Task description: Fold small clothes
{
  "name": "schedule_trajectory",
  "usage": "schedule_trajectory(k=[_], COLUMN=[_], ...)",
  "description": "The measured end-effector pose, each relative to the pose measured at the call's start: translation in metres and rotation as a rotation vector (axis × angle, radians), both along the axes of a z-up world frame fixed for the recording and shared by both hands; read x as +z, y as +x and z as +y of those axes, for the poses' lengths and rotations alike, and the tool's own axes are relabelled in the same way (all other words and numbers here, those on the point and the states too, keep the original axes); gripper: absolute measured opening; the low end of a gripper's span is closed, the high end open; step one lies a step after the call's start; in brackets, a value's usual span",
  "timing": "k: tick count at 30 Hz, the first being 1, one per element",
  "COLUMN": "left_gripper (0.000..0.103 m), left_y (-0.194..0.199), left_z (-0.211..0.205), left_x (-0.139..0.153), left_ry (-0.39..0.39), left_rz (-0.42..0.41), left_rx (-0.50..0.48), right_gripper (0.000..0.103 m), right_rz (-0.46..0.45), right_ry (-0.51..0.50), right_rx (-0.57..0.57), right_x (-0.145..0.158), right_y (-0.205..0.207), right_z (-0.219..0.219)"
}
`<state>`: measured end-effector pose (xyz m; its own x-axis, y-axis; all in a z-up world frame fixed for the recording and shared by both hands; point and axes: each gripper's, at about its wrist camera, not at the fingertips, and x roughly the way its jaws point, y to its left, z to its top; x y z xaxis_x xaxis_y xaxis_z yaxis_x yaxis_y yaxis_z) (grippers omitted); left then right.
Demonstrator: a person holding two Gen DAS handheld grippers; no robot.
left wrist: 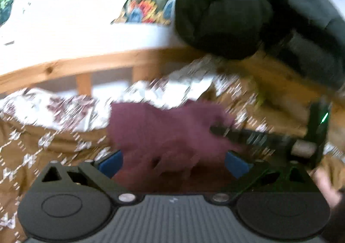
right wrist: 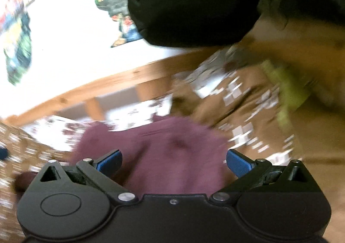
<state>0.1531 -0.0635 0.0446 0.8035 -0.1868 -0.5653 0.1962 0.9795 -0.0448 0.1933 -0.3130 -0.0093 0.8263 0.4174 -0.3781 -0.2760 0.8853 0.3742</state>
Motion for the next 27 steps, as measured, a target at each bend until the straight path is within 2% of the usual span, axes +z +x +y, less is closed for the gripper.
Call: schedule_trajectory(k=[7, 10, 13, 15, 16, 18, 20, 23, 25, 27], left_gripper=[0.102, 0.102, 0.102, 0.101, 0.098, 0.091, 0.082, 0.06, 0.038, 0.03], left_y=[0.004, 0.014, 0.021, 0.021, 0.021, 0.019, 0.015, 0.008, 0.007, 0.006], left_z=[0.009, 0.006, 0.003, 0.001, -0.001, -0.006, -0.011, -0.021, -0.027, -0.03], left_x=[-0.036, -0.045, -0.05, -0.048, -0.048, -0.046, -0.045, -0.043, -0.042, -0.041], left_ry=[0.108, 0.181, 0.206, 0.21, 0.211, 0.225, 0.248, 0.274, 0.279, 0.268], left_rz=[0.107, 0.15, 0.153, 0.124, 0.111, 0.082, 0.051, 0.015, 0.015, 0.012], left_rx=[0.031, 0.041, 0.047, 0.044, 0.041, 0.026, 0.008, -0.031, -0.044, -0.053], right_gripper=[0.102, 0.102, 0.101, 0.092, 0.089, 0.075, 0.065, 0.051, 0.042, 0.025], right_rz=[0.178, 0.234, 0.222, 0.214, 0.213, 0.212, 0.224, 0.238, 0.229, 0.214], right_ry=[0.277, 0.297, 0.295, 0.283, 0.274, 0.257, 0.244, 0.247, 0.251, 0.247], right_rx=[0.141, 0.16, 0.184, 0.214, 0.226, 0.234, 0.235, 0.238, 0.24, 0.237], right_x=[-0.012, -0.016, -0.016, -0.015, -0.016, -0.017, -0.02, -0.024, -0.025, -0.025], right_y=[0.019, 0.028, 0.031, 0.034, 0.033, 0.033, 0.033, 0.033, 0.032, 0.03], right_z=[0.011, 0.021, 0.031, 0.039, 0.042, 0.046, 0.049, 0.048, 0.048, 0.047])
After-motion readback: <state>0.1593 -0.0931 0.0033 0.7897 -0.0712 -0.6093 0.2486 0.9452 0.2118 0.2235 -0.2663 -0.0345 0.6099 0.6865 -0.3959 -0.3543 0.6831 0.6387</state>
